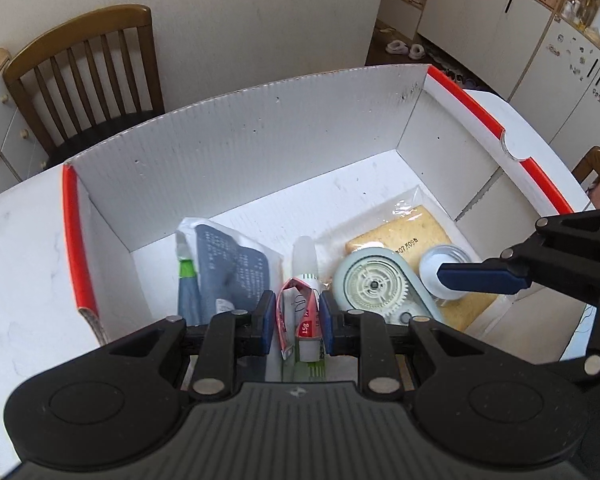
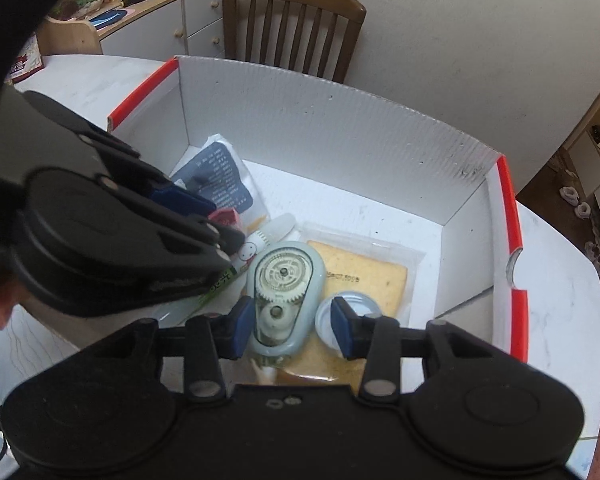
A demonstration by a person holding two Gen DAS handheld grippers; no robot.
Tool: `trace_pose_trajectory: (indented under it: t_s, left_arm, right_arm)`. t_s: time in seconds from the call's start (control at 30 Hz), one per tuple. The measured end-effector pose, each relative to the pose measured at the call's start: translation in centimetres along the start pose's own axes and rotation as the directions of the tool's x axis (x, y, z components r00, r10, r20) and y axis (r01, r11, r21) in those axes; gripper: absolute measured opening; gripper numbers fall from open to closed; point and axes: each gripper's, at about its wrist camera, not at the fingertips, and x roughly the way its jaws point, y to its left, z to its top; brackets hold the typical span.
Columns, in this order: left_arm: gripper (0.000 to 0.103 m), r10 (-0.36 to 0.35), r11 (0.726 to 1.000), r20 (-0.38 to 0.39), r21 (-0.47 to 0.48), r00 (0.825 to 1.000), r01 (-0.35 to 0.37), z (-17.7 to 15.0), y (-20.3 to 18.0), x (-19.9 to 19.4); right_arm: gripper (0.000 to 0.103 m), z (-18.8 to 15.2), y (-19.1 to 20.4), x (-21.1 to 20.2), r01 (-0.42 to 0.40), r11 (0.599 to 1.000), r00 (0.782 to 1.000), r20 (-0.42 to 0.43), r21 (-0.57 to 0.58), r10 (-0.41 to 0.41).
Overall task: Organize objects
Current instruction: 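Carry the tape dispenser and toothpaste box into the shoebox and open both tools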
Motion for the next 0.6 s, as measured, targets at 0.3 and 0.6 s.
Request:
trace_pose_trajectory:
  t_s: [0.3, 0.6]
  left_arm:
    - [0.023, 0.028, 0.999, -0.017, -0.032, 0.999, -0.029, 0.1, 0.2, -0.1]
    - [0.024, 0.048, 0.997, 0.032, -0.055, 0.998, -0.046, -0.1, 0.0, -3.1]
  right_arm:
    - [0.05, -0.4, -0.5, -1.5, -0.037, 0.999, 0.999, 0.032, 0.002, 0.037]
    - [0.052, -1.2, -1.1, -3.5, -0.054, 0.999, 0.996, 0.066, 0.007, 0.053]
